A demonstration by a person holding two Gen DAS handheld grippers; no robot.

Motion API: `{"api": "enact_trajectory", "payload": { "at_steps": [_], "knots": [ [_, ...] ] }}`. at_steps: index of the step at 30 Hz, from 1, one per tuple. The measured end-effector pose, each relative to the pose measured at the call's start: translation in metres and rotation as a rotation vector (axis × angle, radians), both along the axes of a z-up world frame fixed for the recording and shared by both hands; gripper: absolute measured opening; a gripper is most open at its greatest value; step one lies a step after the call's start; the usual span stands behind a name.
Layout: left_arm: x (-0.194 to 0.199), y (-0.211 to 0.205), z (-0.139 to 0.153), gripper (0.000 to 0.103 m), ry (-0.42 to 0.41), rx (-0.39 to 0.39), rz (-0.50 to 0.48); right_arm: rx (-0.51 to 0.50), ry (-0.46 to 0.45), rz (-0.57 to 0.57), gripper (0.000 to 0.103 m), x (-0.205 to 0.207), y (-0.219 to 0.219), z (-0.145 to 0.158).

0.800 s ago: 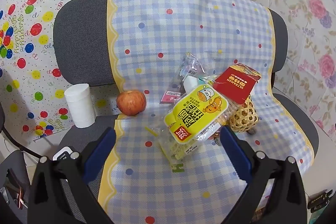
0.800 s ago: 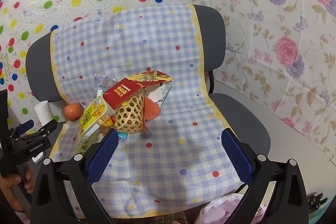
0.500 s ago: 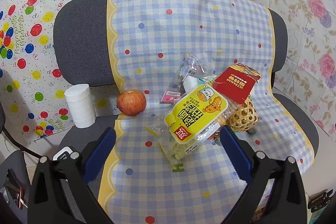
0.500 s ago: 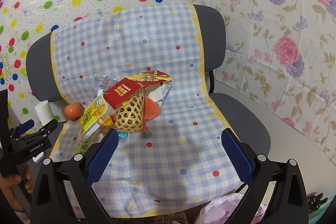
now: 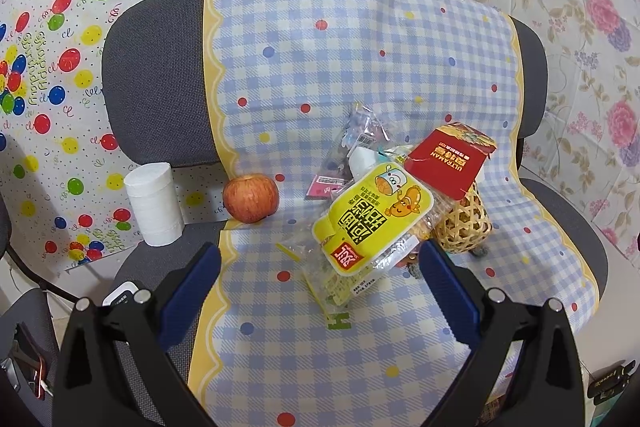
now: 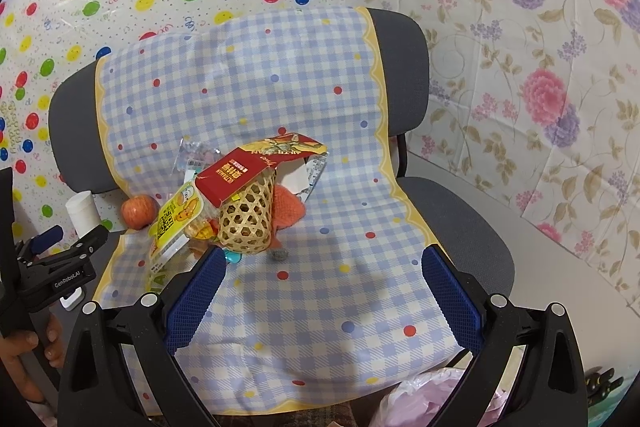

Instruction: Collect trash

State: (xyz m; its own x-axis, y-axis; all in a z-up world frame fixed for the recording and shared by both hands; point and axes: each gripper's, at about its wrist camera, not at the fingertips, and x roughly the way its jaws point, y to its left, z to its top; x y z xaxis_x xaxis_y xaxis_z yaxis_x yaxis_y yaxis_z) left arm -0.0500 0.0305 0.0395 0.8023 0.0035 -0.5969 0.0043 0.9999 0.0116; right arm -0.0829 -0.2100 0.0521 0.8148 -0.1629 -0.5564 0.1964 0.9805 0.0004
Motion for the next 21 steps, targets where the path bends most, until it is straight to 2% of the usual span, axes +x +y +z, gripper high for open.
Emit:
{"api": "enact_trajectory", "payload": {
  "at_steps": [21],
  "knots": [
    [0.0007, -0.0003, 0.0025, 0.096, 0.002, 0.006, 0.001, 0.0, -0.003, 0.004, 0.097, -0.0009, 0.0021, 0.0031]
  ]
}}
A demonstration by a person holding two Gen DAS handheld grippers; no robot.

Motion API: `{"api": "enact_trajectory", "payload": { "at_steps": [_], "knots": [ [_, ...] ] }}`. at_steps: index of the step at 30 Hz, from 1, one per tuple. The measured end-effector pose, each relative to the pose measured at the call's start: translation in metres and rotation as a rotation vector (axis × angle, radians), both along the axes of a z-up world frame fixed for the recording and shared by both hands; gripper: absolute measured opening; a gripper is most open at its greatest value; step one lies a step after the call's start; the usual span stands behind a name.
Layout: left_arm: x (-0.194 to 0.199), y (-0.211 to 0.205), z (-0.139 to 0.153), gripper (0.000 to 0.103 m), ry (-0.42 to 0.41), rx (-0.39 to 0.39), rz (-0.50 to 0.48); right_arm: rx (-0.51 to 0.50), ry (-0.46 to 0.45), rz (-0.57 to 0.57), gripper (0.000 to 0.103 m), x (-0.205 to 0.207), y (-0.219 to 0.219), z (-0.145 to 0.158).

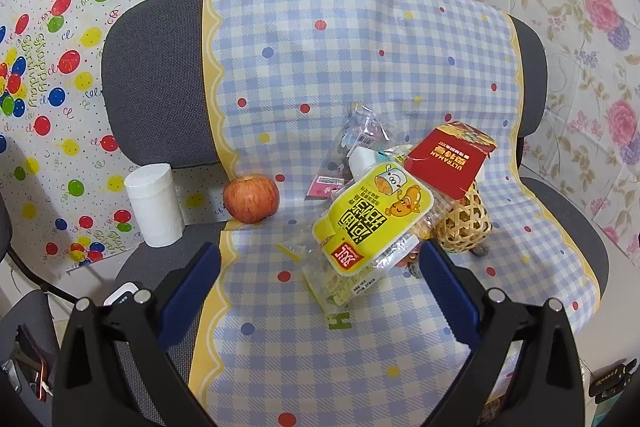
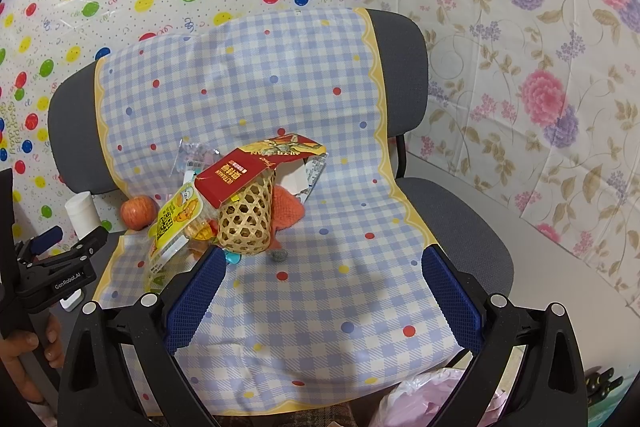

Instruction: Collect trash

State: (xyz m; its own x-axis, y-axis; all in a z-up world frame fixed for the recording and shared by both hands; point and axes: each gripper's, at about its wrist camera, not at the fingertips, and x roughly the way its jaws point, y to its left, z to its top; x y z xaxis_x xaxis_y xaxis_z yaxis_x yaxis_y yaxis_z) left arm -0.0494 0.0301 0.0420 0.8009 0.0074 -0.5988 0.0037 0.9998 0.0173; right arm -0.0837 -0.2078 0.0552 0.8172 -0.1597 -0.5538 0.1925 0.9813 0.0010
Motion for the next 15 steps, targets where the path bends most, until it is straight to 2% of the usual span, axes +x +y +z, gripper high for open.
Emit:
{"api": "enact_trajectory", "payload": {
  "at_steps": [6, 15],
  "knots": [
    [0.003, 0.001, -0.007, 0.096, 0.01, 0.011, -0.001, 0.019, -0.004, 0.014, 0.097, 0.003, -0.007, -0.003],
    [0.012, -0.005, -0.035, 0.096, 0.031, 0.069, -0.056, 0.029, -0.009, 0.031, 0.097, 0.037, -0.011, -0.031]
  ]
}}
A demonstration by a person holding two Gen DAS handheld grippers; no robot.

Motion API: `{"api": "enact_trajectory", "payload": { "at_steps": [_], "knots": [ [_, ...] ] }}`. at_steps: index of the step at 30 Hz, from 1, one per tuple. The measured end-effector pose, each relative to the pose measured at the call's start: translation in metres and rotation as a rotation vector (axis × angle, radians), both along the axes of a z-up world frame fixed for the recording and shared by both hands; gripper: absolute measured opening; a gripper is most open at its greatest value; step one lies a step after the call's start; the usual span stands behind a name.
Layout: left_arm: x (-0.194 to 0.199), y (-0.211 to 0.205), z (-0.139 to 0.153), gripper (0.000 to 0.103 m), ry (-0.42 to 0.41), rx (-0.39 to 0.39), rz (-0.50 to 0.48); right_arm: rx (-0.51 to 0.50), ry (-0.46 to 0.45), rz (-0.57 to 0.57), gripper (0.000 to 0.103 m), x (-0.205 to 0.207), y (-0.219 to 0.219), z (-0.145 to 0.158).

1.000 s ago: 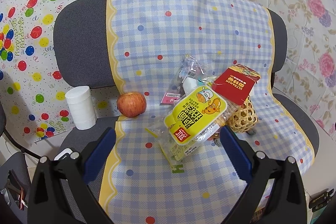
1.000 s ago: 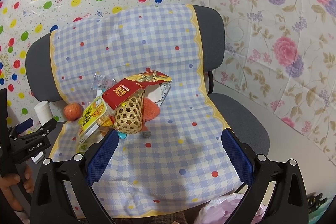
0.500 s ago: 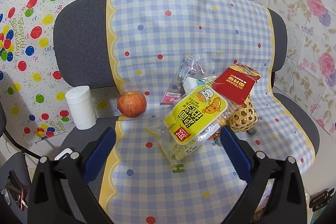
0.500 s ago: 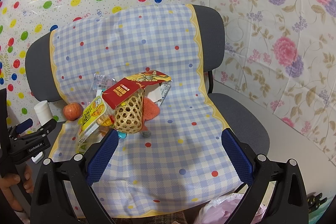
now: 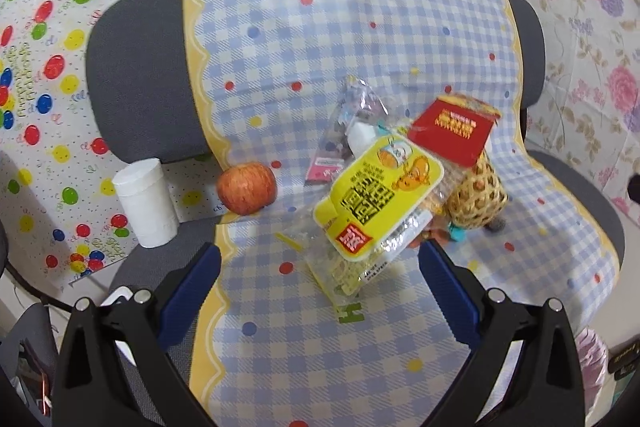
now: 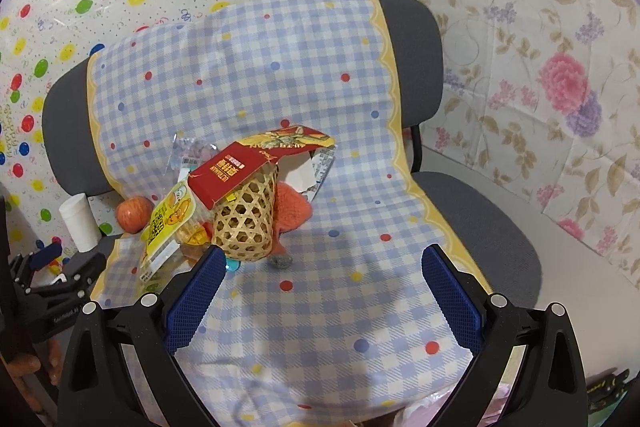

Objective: Collect trash
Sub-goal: 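Grasp the clear snack bag with yellow label using the left gripper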

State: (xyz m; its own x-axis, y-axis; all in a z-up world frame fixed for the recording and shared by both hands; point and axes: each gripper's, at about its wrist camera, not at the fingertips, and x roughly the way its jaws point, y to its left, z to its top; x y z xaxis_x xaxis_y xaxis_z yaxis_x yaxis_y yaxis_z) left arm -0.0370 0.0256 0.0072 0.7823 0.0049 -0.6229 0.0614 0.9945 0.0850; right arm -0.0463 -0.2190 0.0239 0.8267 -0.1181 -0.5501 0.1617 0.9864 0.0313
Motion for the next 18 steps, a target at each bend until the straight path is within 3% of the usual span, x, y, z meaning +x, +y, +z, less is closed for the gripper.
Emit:
{"api": "enact_trajectory", "payload": {
  "at_steps": [7, 13, 18],
  "knots": [
    [0.019, -0.01, -0.033, 0.096, 0.054, 0.017, -0.071, 0.044, 0.025, -0.007, 0.097, 0.024, -0.007, -0.022],
    [0.036, -0.019, -0.055, 0.096, 0.072, 0.068, -0.071, 0.026, 0.063, -0.009, 0.097, 0.038, -0.007, -0.034],
    [0.052, -0.033, -0.069, 0.085, 0.083, 0.168, -0.096, 0.01, 0.084, -0.001, 0.097, 0.046, -0.009, -0.04]
  ]
}}
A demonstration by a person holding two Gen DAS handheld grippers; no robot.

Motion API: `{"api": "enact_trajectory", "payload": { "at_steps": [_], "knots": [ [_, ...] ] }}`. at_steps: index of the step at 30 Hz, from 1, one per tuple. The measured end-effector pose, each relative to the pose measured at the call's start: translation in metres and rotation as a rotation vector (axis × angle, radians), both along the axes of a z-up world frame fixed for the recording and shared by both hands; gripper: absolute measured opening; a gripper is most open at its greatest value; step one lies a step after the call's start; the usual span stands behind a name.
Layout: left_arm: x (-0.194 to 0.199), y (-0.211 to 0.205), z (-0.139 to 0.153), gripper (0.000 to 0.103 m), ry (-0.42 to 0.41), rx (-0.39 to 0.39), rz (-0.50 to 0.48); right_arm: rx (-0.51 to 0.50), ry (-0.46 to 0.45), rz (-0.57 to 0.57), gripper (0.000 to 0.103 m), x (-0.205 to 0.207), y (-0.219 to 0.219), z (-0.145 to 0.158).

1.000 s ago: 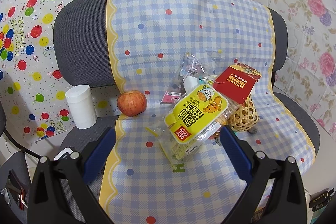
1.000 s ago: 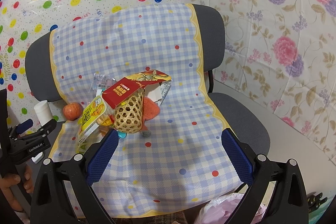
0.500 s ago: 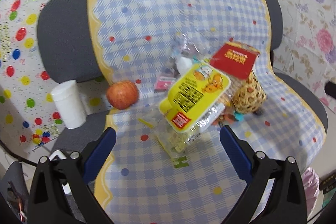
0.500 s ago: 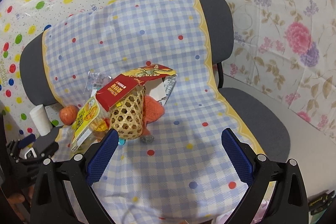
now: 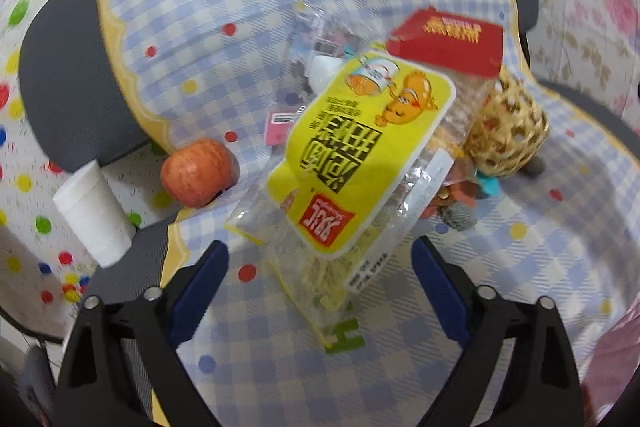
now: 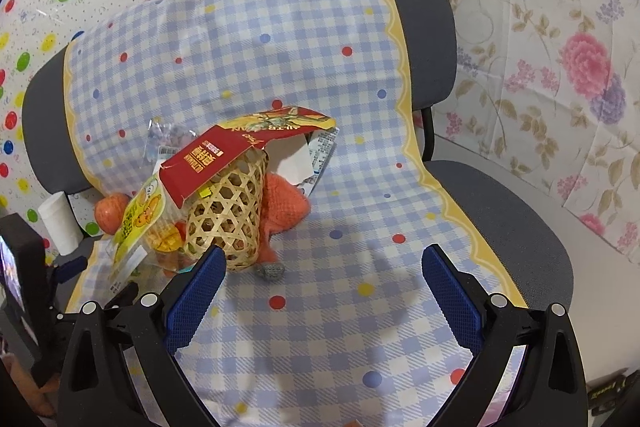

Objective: Collect trash
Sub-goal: 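Grasp the clear snack bag with yellow label using the left gripper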

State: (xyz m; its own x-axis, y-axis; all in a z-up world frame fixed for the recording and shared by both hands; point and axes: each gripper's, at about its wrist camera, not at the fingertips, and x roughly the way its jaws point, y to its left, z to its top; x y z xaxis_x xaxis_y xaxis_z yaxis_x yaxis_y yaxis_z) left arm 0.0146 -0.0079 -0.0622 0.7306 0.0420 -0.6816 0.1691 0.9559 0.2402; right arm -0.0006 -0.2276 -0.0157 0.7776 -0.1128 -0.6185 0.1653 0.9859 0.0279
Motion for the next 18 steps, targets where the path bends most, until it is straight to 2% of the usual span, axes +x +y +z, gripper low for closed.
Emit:
{"api": "enact_trajectory", "payload": {
  "at_steps": [1, 3, 5, 7, 9, 12, 14, 17, 18],
  "knots": [
    [0.003, -0.003, -0.002, 0.083, -0.001, 0.015, -0.013, -0.001, -0.002, 0.004, 0.097, 0.001, 0.0, -0.001],
    [0.008, -0.008, -0.008, 0.067, 0.002, 0.055, -0.031, 0.002, 0.018, 0.012, 0.097, 0.003, 0.0, -0.004],
    [0.007, -0.01, -0.007, 0.058, -0.017, 0.074, -0.038, -0.008, 0.016, 0.023, 0.097, 0.003, 0.002, -0.005],
    [0.002, -0.005, -0.001, 0.048, -0.036, 0.036, -0.054, -0.02, 0.013, 0.036, 0.097, 0.002, 0.005, -0.006],
    [-0.003, 0.002, 0.005, 0.026, -0.048, 0.0, -0.051, -0.024, 0.006, 0.042, 0.097, 0.001, 0.006, -0.007],
    [-0.01, 0.018, 0.018, 0.012, -0.065, -0.077, -0.031, -0.021, -0.015, 0.054, 0.097, -0.001, 0.007, -0.005],
    [-0.014, 0.03, 0.027, 0.005, -0.074, -0.14, -0.01, -0.039, -0.037, 0.059, 0.097, -0.001, 0.01, -0.005],
    [-0.026, 0.046, 0.045, 0.005, -0.089, -0.24, 0.0, -0.056, -0.038, 0.074, 0.097, -0.002, 0.015, -0.005],
    [-0.031, 0.048, 0.049, 0.005, -0.097, -0.248, 0.001, -0.056, -0.038, 0.089, 0.097, -0.003, 0.017, -0.004]
  ]
}}
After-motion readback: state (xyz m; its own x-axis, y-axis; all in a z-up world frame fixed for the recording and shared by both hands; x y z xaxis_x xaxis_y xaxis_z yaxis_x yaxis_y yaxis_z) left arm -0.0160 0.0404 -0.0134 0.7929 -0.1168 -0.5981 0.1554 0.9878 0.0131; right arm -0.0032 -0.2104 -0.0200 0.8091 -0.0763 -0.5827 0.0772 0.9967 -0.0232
